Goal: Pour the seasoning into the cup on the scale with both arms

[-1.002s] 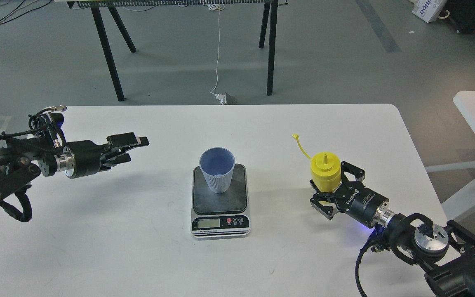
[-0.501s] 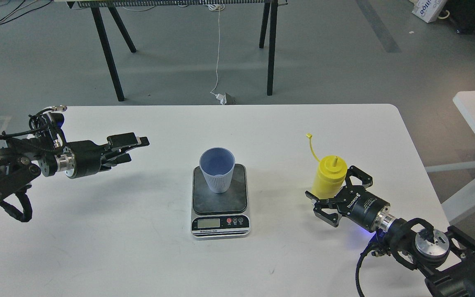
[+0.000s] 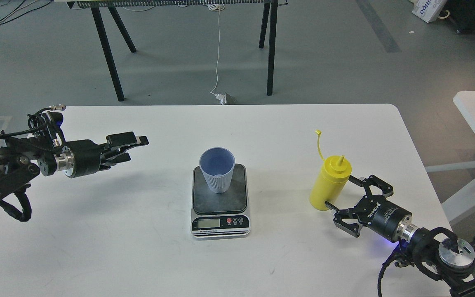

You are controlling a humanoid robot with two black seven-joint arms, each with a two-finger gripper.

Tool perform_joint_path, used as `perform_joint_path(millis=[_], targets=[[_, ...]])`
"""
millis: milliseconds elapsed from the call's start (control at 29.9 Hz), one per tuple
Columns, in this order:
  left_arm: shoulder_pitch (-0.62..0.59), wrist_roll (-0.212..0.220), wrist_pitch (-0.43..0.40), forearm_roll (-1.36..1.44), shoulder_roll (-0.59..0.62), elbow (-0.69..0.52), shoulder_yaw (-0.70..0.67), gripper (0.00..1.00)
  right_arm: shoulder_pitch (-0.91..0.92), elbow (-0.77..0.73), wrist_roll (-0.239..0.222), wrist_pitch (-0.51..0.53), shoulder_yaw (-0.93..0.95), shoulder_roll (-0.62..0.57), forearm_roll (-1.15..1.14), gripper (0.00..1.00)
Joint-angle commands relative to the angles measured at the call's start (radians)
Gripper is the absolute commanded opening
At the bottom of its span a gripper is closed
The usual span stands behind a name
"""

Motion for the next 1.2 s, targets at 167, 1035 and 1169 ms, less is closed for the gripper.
perform_joint_path(millis=[167,1035,1169], targets=[[0.001,0.0,0.0,0.0,-0.005,0.0,-0.001,1.0,-0.107,0.19,0.0,0.0,0.044,-0.108,-0.001,0.97],[-0.014,0.0,0.0,-0.176,0.049,-0.023,-0.223,1.0,0.296,0.046,0.007,0.0,0.107,-0.28,-0.015,0.99],[-0.05,0.0,0.0,-0.222,0.047,-0.023,-0.245,1.0,0.342,-0.007,0.007,0.0,0.094,-0.271,-0.015,0.99]])
